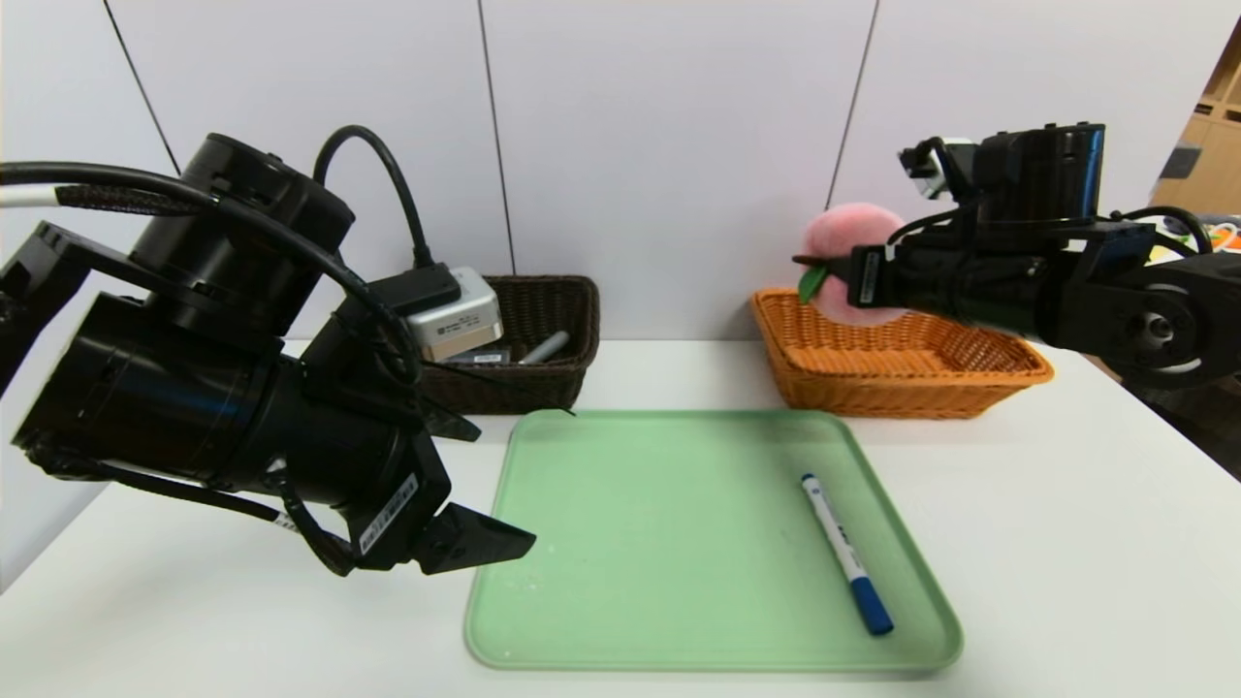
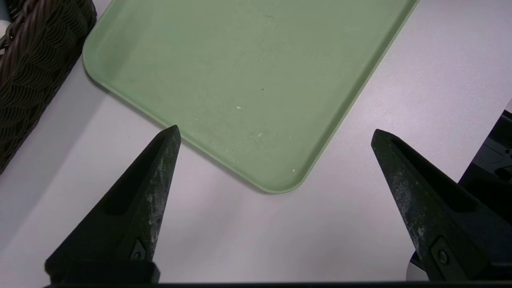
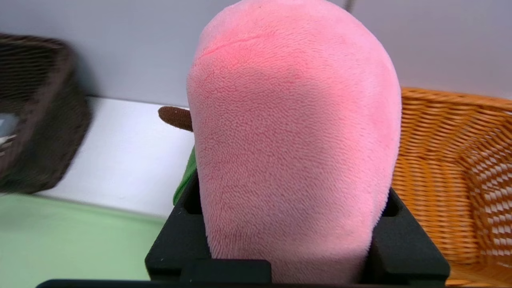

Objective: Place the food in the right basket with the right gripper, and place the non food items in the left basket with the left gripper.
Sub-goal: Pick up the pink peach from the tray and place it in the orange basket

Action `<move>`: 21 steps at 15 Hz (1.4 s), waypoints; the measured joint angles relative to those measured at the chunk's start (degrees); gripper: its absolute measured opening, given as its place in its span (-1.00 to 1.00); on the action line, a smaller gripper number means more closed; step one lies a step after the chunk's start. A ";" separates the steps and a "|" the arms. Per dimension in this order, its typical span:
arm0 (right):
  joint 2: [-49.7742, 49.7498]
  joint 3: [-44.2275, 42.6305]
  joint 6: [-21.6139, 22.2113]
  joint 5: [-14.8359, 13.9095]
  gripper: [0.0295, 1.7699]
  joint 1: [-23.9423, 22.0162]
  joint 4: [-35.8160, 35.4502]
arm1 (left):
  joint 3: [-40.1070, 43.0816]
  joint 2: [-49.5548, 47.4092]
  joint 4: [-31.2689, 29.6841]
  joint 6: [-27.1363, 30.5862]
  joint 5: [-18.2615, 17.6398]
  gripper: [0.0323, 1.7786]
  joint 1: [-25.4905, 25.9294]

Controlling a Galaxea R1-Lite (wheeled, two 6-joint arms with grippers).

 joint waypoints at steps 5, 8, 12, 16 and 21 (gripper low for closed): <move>2.89 -0.07 -0.02 0.50 -0.13 -6.69 -0.07 | 0.06 0.63 0.00 -0.02 0.00 0.90 -0.10; 5.10 -1.18 -0.20 0.57 -0.13 -8.68 0.06 | 0.37 0.88 -1.94 -0.17 0.00 0.90 -0.11; 9.07 -5.34 -0.94 0.50 -0.13 -11.03 1.18 | 0.61 0.91 -2.01 -0.12 -0.06 0.90 -0.13; 11.82 -8.55 -1.82 0.49 -0.13 -11.91 4.96 | 1.48 0.91 -2.01 -0.52 -0.09 0.90 -0.11; 14.42 -13.95 -1.90 0.46 -0.13 -12.63 12.37 | 1.63 0.94 -2.01 -0.55 -0.06 0.90 -0.11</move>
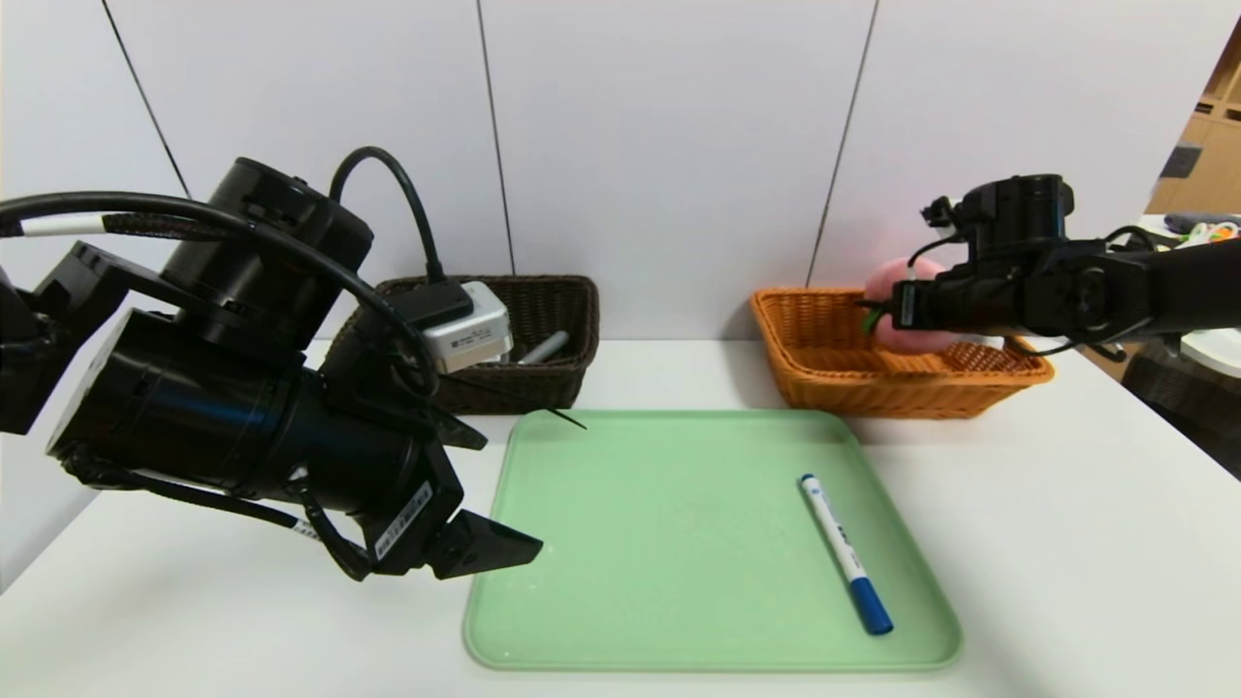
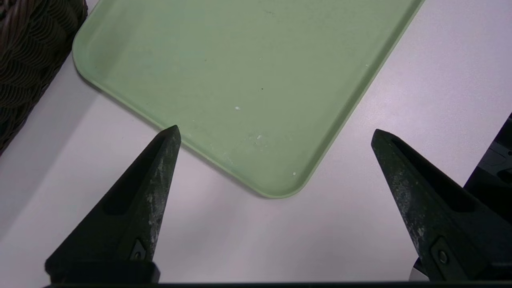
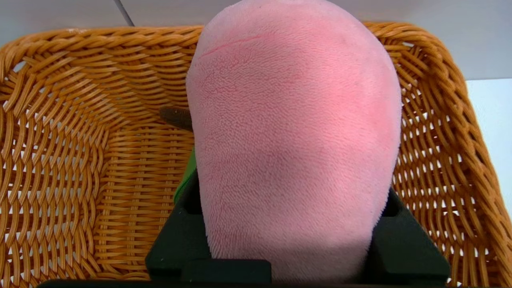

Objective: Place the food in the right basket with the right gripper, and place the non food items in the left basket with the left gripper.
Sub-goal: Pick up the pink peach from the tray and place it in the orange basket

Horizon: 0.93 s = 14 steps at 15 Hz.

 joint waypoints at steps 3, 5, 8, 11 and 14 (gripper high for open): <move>1.60 -1.88 -0.09 0.02 -0.13 -0.24 1.96 | 0.00 0.02 0.00 0.02 0.00 0.90 0.00; 2.56 -2.97 -0.11 0.04 0.07 -0.22 3.29 | -0.11 0.02 -0.09 0.00 0.00 0.90 0.00; 3.44 -4.16 -0.09 0.22 0.36 -0.24 4.88 | -0.17 0.06 -0.30 0.10 -0.02 0.90 0.00; 3.36 -4.68 -0.12 0.34 0.55 -0.18 5.27 | -0.24 0.05 -0.33 0.10 0.00 0.90 0.00; 3.24 -5.75 -0.06 0.34 0.67 -0.18 7.57 | -0.28 -0.06 -0.33 0.16 0.00 0.90 0.00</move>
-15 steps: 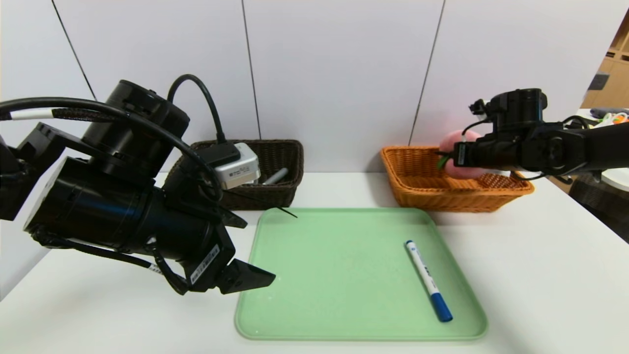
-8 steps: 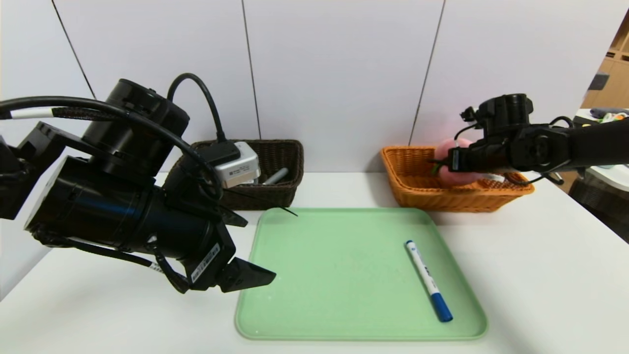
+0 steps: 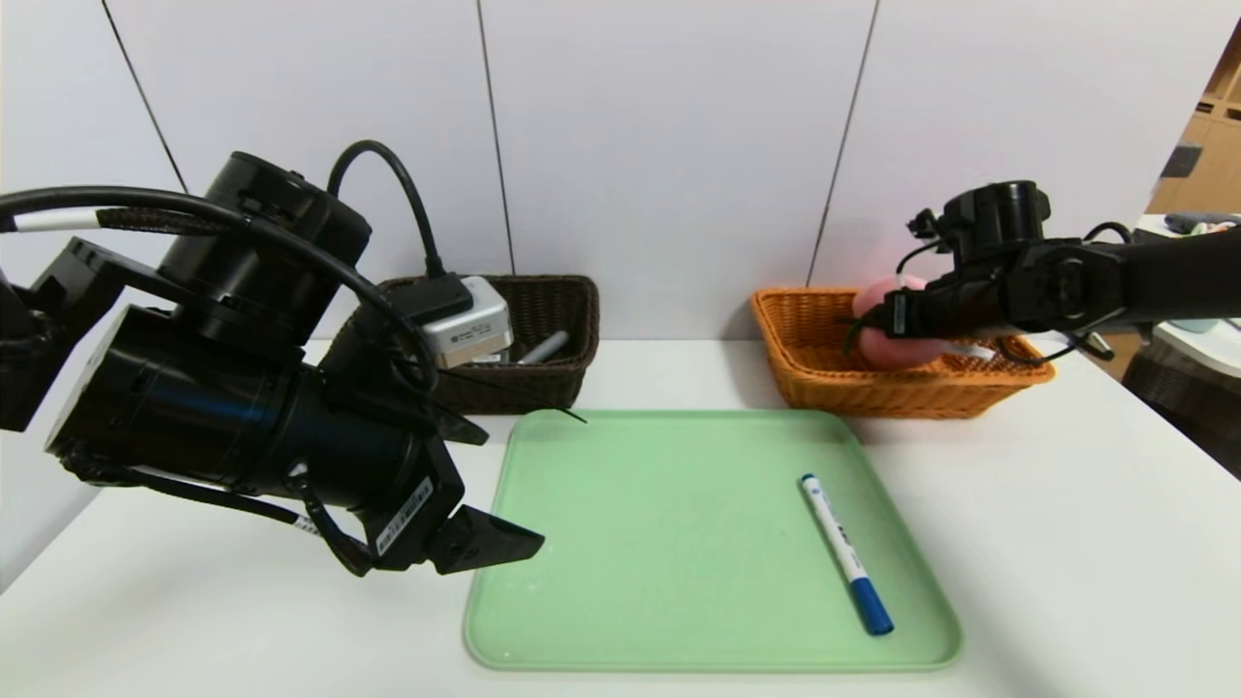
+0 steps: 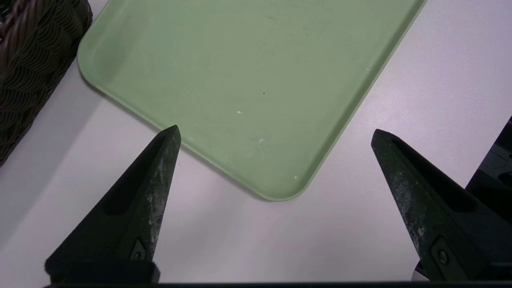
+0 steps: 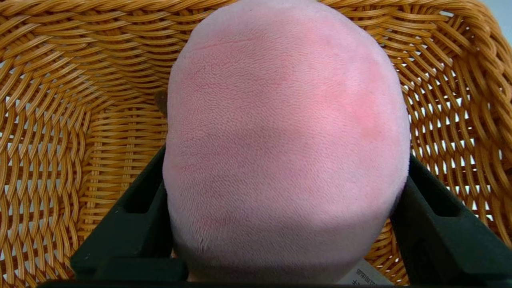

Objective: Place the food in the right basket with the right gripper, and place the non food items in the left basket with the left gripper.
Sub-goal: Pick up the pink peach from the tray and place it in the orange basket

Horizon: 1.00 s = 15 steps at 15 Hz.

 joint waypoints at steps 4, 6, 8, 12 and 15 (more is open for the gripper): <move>-0.43 -0.28 0.09 0.00 0.78 0.00 0.09 | -0.07 -0.13 -0.02 -0.02 -0.02 0.90 0.00; -0.62 -0.28 0.11 0.05 0.82 -0.04 0.06 | -0.07 -0.24 -0.02 0.02 -0.02 0.90 0.00; -0.73 -0.28 0.11 0.07 0.84 0.02 0.15 | -0.07 -0.30 0.00 0.02 -0.02 0.90 0.00; -0.74 -0.28 0.11 0.10 0.88 0.07 0.17 | -0.05 -0.49 0.00 0.06 0.00 0.90 0.00; -1.06 -0.28 0.13 0.13 0.90 0.02 0.30 | 0.01 -0.52 0.00 0.09 -0.02 0.90 0.00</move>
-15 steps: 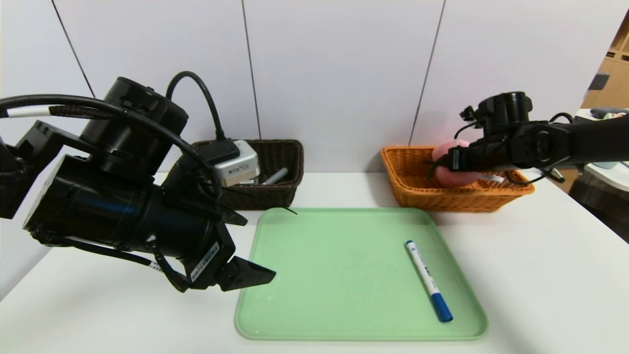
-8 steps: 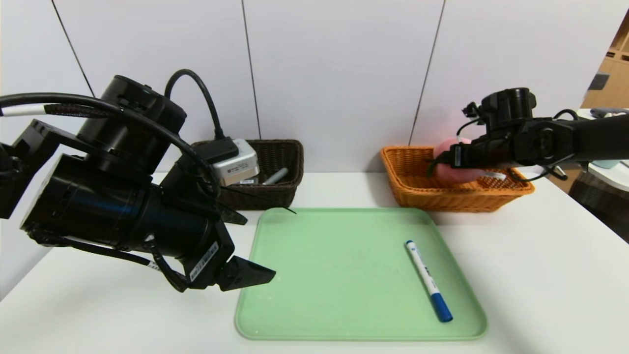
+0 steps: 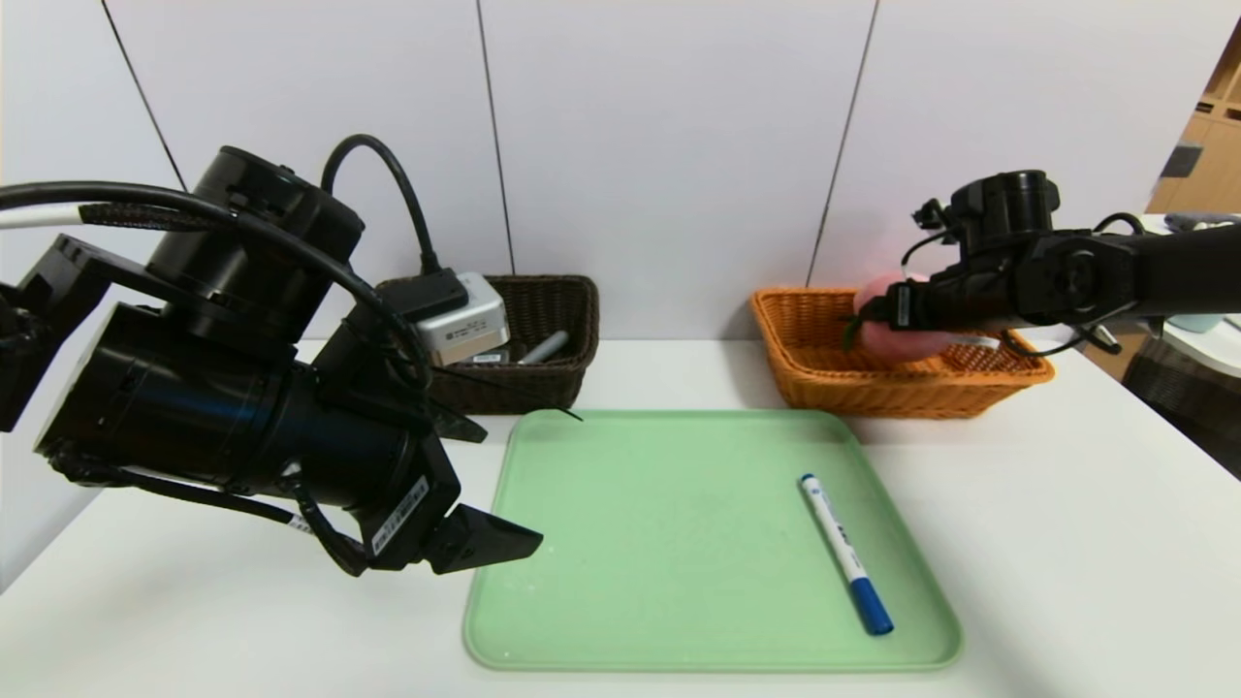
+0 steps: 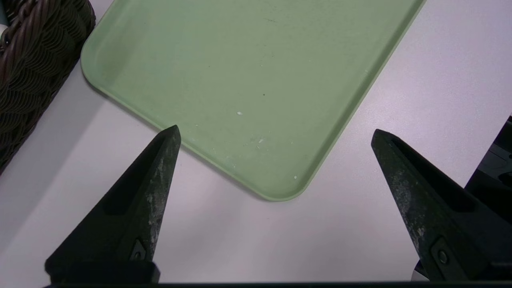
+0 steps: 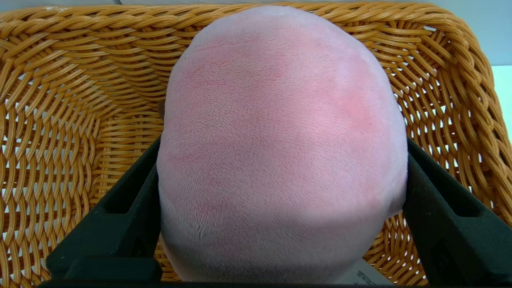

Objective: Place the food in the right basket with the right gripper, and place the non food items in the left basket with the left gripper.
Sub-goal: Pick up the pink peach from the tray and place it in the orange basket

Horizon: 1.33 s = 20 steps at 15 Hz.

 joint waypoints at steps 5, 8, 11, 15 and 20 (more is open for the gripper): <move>-0.48 -0.35 0.04 0.00 0.91 0.05 2.84 | 0.02 -0.09 0.00 0.00 0.00 0.90 0.00; -0.17 -0.83 0.44 -0.02 0.91 0.27 4.57 | 0.02 -0.13 0.00 0.02 0.02 0.90 -0.13; -0.41 -1.84 2.38 -0.02 0.91 0.33 4.24 | -0.09 -0.22 0.00 0.13 0.00 0.90 -0.29; -1.66 -3.36 2.65 -0.06 0.91 0.39 4.47 | -0.06 -0.60 -0.02 0.13 0.02 0.90 -0.33; -2.29 -5.38 2.84 -0.74 0.91 0.46 4.33 | 0.00 -0.62 0.00 0.13 0.00 0.90 -0.73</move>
